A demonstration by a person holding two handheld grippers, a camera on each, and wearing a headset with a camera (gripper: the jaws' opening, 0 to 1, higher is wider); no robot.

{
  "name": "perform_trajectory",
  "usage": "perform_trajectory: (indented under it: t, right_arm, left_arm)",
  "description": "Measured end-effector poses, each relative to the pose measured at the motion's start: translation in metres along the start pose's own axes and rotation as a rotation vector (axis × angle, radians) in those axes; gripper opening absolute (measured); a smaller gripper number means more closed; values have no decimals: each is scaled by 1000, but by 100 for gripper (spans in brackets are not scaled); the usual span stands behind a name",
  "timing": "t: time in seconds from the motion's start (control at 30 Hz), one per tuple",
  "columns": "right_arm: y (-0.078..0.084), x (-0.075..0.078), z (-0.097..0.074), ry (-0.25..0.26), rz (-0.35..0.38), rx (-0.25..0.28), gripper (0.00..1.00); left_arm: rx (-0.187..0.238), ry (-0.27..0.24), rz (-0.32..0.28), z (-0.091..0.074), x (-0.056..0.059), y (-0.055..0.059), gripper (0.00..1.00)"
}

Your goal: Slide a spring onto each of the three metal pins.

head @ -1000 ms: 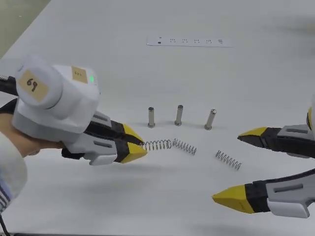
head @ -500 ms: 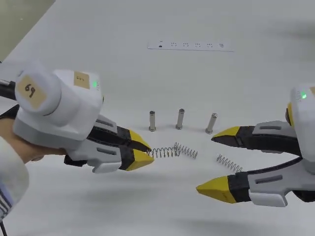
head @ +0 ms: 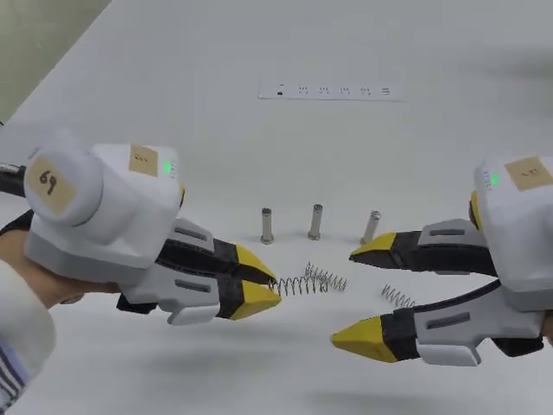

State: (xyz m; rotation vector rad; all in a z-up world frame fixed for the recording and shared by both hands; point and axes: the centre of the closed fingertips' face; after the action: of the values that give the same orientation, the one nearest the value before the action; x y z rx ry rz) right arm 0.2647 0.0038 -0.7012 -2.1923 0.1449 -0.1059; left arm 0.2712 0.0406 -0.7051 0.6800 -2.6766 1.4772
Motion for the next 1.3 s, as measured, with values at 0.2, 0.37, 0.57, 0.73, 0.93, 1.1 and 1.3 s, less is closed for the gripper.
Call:
perform_trajectory:
  t: [0.2,0.37,0.57,0.73,0.93,1.1,1.3]
  right_arm:
    - [-4,-2,4,-29,-24,12,42]
    - [-6,-4,7,-50,-52,12,35]
    - [-12,-8,11,-79,-52,33,27]
    - [-16,-10,15,-96,-74,33,23]
    - [-14,-10,17,-104,-89,20,19]
    - [-12,-10,17,-112,-93,11,14]
    - [-9,-10,17,-124,-91,-1,10]
  left_arm:
    - [4,7,14,2,2,-2,2]
    - [6,14,27,2,4,-4,2]
    - [9,19,37,2,7,-5,2]
    - [10,28,37,1,10,-4,2]
    - [13,36,24,0,11,-2,2]
    - [11,46,23,1,14,1,2]
    - [9,56,10,2,15,2,2]
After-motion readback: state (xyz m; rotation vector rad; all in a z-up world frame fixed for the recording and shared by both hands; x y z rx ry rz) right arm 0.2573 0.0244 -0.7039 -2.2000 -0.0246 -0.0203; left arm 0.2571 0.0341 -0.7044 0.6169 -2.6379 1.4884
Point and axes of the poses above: the centre of the closed fingertips' face, and the gripper's own axes: z roughly forward along the fingers, x roughly to its right, y roughly out of its underside, and after that the axes turned 8 degrees about -z, right-handed
